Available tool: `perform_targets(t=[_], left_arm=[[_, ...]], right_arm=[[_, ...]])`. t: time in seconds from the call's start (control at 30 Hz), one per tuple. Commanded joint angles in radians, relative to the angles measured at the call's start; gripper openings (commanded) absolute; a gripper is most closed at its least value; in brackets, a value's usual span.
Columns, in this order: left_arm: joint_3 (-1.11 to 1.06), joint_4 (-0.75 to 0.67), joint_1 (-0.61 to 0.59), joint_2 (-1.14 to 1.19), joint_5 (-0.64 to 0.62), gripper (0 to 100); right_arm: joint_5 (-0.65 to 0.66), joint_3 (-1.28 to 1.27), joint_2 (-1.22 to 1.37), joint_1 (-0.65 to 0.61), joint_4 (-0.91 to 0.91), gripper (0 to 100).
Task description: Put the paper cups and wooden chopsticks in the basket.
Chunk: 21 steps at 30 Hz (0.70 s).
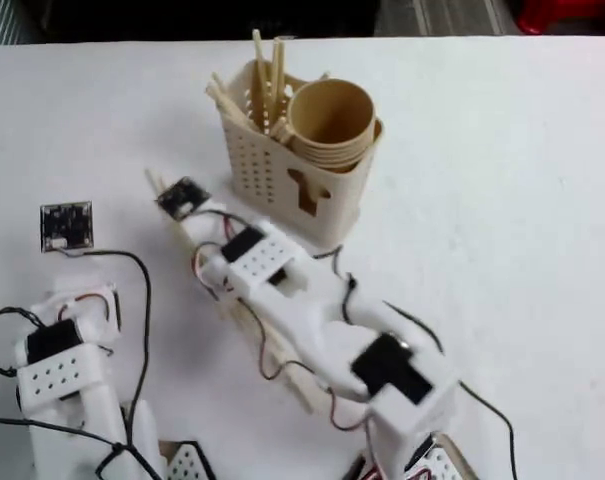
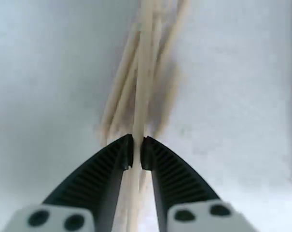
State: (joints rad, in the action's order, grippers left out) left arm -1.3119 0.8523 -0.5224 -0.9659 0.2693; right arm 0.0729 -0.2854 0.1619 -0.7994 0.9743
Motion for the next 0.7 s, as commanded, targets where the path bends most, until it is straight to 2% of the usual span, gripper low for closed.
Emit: perform_targets(t=[0.0, 0.17, 0.4, 0.53, 0.67], left_arm=[[0.002, -0.044, -0.010, -0.018, 0.009, 2], [0.002, -0.046, -0.010, -0.018, 0.009, 2], [0.000, -0.046, -0.010, -0.018, 0.009, 2], [0.000, -0.044, -0.010, -0.018, 0.009, 2], [0.000, -0.043, -0.010, -0.018, 0.009, 2]], right_arm=[[0.011, -0.037, -0.216, 0.054, 0.045, 1.7], [0.012, -0.161, -0.489, 0.116, 0.047, 1.7], [0.008, -0.239, -0.819, 0.124, 0.030, 1.7], [0.005, -0.239, -0.947, 0.125, -0.101, 1.7], [0.005, -0.242, -1.006, 0.125, -0.305, 1.7]])
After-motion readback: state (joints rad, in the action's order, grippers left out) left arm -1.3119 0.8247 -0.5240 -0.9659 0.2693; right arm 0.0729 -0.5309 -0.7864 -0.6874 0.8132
